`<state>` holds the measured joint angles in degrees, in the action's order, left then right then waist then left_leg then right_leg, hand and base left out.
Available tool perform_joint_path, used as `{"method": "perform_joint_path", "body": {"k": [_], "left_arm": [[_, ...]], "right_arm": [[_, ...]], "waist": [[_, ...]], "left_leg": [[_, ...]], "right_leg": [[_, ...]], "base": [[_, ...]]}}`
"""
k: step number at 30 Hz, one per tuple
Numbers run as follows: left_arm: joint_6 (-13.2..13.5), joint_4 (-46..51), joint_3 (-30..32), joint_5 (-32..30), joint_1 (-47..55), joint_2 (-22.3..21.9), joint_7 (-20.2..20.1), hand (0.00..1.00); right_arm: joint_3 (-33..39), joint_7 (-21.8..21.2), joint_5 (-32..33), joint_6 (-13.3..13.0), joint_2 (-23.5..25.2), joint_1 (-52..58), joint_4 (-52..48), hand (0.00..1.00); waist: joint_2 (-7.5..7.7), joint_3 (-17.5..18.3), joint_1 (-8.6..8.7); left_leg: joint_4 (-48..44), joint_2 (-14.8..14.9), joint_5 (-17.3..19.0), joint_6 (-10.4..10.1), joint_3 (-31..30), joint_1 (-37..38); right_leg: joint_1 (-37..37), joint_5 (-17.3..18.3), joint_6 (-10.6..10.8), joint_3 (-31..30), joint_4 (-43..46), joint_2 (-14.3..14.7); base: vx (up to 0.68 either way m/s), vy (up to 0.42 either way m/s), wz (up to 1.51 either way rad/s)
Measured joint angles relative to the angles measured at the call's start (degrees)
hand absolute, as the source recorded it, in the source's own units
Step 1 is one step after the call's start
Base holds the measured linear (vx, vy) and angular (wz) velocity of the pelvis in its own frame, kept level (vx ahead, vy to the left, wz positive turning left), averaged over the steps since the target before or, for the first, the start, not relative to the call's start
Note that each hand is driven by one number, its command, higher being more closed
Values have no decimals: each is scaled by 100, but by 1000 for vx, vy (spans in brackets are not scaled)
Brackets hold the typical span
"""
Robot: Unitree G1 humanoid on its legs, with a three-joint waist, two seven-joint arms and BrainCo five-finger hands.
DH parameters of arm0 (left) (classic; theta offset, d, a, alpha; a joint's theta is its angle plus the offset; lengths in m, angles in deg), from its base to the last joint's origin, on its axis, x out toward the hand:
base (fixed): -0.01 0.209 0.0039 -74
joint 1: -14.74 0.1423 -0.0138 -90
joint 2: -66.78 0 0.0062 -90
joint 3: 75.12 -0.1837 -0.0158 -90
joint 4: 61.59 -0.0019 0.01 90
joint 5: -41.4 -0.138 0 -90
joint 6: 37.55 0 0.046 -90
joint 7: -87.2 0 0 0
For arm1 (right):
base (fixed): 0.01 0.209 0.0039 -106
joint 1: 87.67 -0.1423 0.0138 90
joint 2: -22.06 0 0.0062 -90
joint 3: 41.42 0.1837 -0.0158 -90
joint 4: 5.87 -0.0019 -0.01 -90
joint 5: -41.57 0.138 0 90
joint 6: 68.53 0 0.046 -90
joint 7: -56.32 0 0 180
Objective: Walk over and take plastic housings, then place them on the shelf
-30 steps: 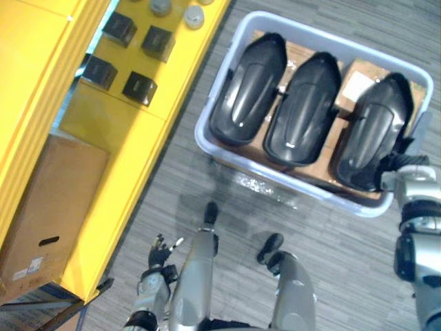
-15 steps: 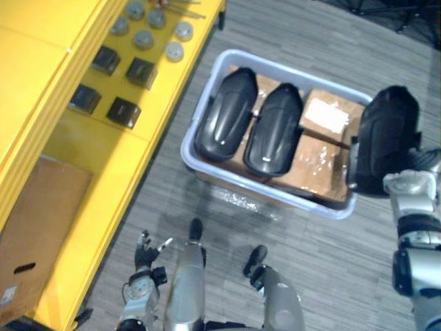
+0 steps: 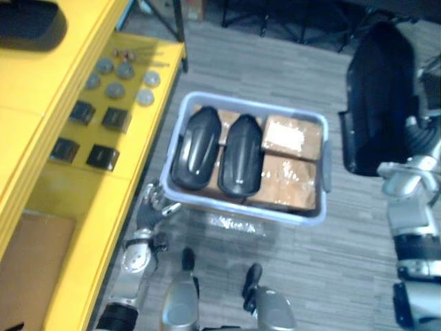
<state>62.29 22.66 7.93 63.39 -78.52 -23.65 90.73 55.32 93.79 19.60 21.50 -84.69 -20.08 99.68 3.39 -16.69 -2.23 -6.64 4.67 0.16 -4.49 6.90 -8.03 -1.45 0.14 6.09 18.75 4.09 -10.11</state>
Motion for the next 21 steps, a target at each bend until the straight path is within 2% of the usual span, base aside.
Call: {"method": "perform_joint_path", "body": {"k": [2, 3, 5, 6, 8, 9, 10, 14, 17, 21], "left_arm": [[-340, 263, -174, 464, -289, -18, -293, 0], [-423, 263, -238, 573, -363, -23, -360, 0], [-835, 253, -483, 1213, -630, -80, -642, 0], [-921, 252, -549, 1320, -679, -113, -675, 0], [-1230, 221, -790, 1859, -858, -334, -793, 0], [-1283, 207, -843, 1917, -900, -380, -829, 0], [-1366, 133, -962, 2053, -1011, -445, -840, 0], [-1414, -348, -1175, 2076, -1342, -540, -696, 0], [-1421, -525, -1173, 2016, -1357, -538, -490, 0], [-1412, -786, -1175, 1961, -1358, -544, -380, 0]], "right_arm": [[-185, 1, -260, -241, 245, 161, -290, 100], [-240, 1, -325, -294, 315, 179, -344, 100], [-403, 1, -550, -675, 556, 207, -523, 100], [-447, 1, -595, -754, 603, 220, -589, 100], [-675, -2, -727, -1160, 683, 278, -784, 100], [-743, -2, -788, -1230, 705, 291, -841, 100], [-872, -5, -863, -1419, 755, 301, -894, 100], [-1179, -9, -1056, -1875, 906, 437, -946, 100], [-1227, -9, -1055, -2041, 943, 490, -948, 100], [-1237, -8, -1051, -2228, 1076, 593, -947, 100]], "waist": [[-30, 212, 101], [-32, 288, 130], [-48, 433, 186], [-56, 476, 201], [-94, 680, 247], [-94, 722, 262], [-98, 751, 286], [-109, 863, 332], [-148, 906, 349], [-130, 924, 352]], "left_leg": [[138, -15, 0, 0, 27, 200], [176, -18, 0, 0, 43, 228], [302, -28, -1, -1, 161, 438], [322, -36, -1, -1, 172, 464], [437, -50, -33, -11, 239, 512], [457, -56, -47, -8, 255, 518], [513, -60, -80, -4, 292, 585], [874, -95, -284, -9, 311, 803], [1129, -115, -436, -4, 311, 914], [1129, -139, -458, 9, 321, 938]], "right_leg": [[185, -55, 13, -5, -154, 10], [201, -59, 14, -8, -183, 11], [329, -96, 21, -58, -286, 13], [348, -110, 23, -80, -316, 11], [361, -221, 24, -156, -458, 22], [361, -238, 26, -160, -488, 20], [381, -257, 25, -179, -506, 21], [451, -260, 24, -183, -568, 28], [449, -262, 28, -177, -571, 36], [472, -309, 36, -187, -591, 38]], "base": [[69, 1, -12], [40, 3, -11], [29, 5, -20], [6, 14, -23], [-11, 20, -15], [-17, 18, -14], [-13, 10, -11], [-61, -5, -4], [-55, -4, 0], [-24, 2, -1]]}}
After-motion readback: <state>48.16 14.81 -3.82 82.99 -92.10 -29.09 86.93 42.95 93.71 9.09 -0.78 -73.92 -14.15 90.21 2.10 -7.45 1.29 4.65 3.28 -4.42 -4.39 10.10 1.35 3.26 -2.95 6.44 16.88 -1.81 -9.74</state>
